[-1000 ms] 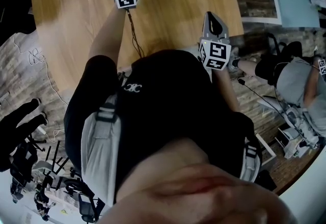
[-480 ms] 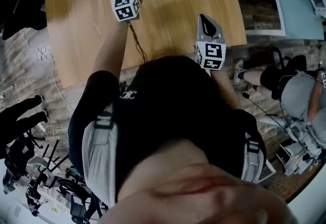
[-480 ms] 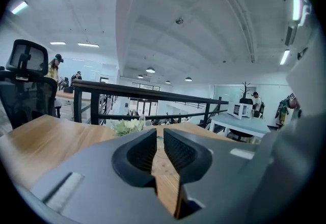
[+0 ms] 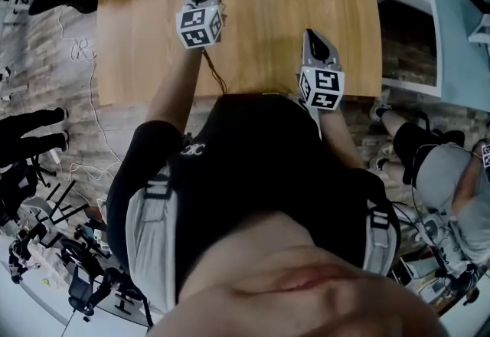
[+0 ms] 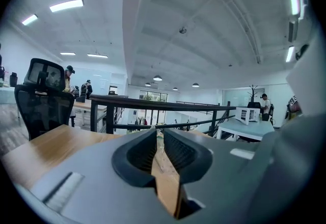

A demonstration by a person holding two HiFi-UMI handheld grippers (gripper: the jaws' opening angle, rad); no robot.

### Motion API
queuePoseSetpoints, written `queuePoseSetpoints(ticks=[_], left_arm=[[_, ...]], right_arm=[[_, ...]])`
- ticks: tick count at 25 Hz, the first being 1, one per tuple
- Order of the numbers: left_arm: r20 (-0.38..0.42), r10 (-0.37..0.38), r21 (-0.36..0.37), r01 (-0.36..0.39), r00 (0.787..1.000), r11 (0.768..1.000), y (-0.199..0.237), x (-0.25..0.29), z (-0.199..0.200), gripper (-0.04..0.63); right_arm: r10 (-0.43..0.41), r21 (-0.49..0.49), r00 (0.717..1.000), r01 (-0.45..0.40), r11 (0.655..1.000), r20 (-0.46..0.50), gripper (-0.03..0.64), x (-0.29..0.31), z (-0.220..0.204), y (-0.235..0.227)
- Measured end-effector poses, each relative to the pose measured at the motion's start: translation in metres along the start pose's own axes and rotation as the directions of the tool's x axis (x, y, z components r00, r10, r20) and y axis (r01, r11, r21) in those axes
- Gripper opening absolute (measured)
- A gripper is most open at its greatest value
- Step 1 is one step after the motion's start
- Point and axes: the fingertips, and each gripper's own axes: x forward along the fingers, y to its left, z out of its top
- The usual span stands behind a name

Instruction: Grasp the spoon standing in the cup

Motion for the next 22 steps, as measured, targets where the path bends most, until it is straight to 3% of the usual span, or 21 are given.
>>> queuePoseSetpoints(ticks=[9,14,22], left_arm=[[0.007,0.061,0.1,-0.061,0.998,0.993,0.001,-0.037,0.007,0.052],[-0.008,0.094,0.059,-0.093,0.996,0.994,0.003,-0.053,0.003,0.052],[-0.016,0.123,0.072,-0.122,0.992,0.99,0.007,-0.078,0.005,0.052]], right_arm=[[0.094,-0.001,0.995,-0.094,0.996,0.014,0.0,0.027,0.009,0.014],[0.119,0.001,0.993,-0.119,0.993,0.019,0.0,0.035,0.013,0.016],[0.13,0.011,0.991,-0.131,0.991,0.026,-0.002,0.041,0.014,0.009]])
